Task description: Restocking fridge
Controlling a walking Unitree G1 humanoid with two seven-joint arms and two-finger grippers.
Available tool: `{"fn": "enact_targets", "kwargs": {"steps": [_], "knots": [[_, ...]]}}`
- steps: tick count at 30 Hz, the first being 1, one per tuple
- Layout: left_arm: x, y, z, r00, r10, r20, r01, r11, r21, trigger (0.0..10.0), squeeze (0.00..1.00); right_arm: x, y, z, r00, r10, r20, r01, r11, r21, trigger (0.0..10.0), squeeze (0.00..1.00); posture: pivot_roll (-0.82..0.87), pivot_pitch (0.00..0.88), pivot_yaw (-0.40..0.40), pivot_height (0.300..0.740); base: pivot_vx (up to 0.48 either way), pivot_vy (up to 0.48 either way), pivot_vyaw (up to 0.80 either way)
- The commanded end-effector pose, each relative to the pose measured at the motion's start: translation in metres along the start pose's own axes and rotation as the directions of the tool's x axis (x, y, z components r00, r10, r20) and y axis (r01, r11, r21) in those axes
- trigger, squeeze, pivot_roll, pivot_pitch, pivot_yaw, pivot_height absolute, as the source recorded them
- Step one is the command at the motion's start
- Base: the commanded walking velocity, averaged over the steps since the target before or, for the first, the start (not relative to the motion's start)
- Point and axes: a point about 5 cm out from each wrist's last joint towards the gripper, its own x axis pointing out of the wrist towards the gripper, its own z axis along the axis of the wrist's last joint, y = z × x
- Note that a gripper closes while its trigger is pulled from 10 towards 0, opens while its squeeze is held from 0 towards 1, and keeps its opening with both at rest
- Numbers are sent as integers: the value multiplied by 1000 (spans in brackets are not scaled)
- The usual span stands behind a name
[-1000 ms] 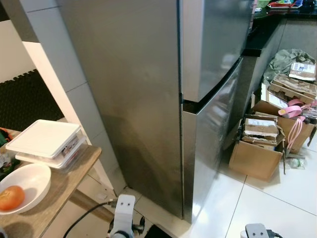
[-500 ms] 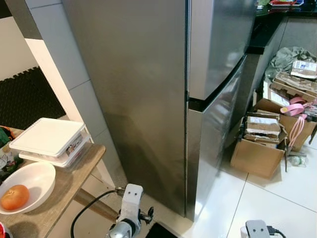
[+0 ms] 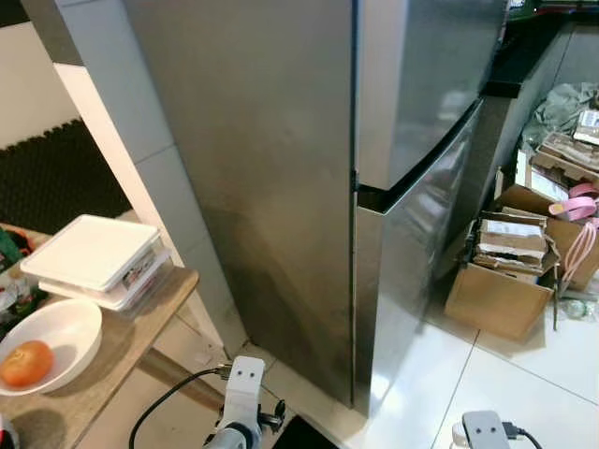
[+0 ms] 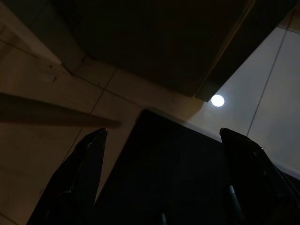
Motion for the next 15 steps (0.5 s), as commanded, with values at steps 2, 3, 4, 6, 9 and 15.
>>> {"fn": "enact_targets", "kwargs": {"steps": [2,3,4,6,9,15], "knots": [[-4,3,-13,999,16,-38,-16,1000,-18,10000,0,-2,2,-5,1000,11,-9,-11,1000,-1,10000,0,-96,112,80,740,0,0,0],[-4,3,-13,999,16,-38,-16,1000,-18,10000,0,-2,2,-5,1000,11,-9,-11,1000,-1,10000,0,-96,112,80,740,0,0,0],[-5,3,-14,999,17,-40,-18,1000,-18,10000,0,-2,2,-5,1000,14,-9,-14,1000,-4,10000,0,-96,112,80,740,0,0,0],[-5,3,-15,999,18,-41,-19,1000,-19,10000,0,-2,2,-5,1000,22,-14,-23,999,-31,10000,0,-96,112,80,740,0,0,0],[-5,2,-16,999,17,-41,-18,1000,-21,10000,0,-3,3,-8,999,24,-34,-25,999,-22,10000,0,-96,107,80,740,0,0,-267],[-5,2,-16,999,17,-40,-17,1000,-22,10000,0,-3,2,-9,999,17,-36,-17,1000,-8,10000,0,-98,106,80,740,0,0,-800]]}}
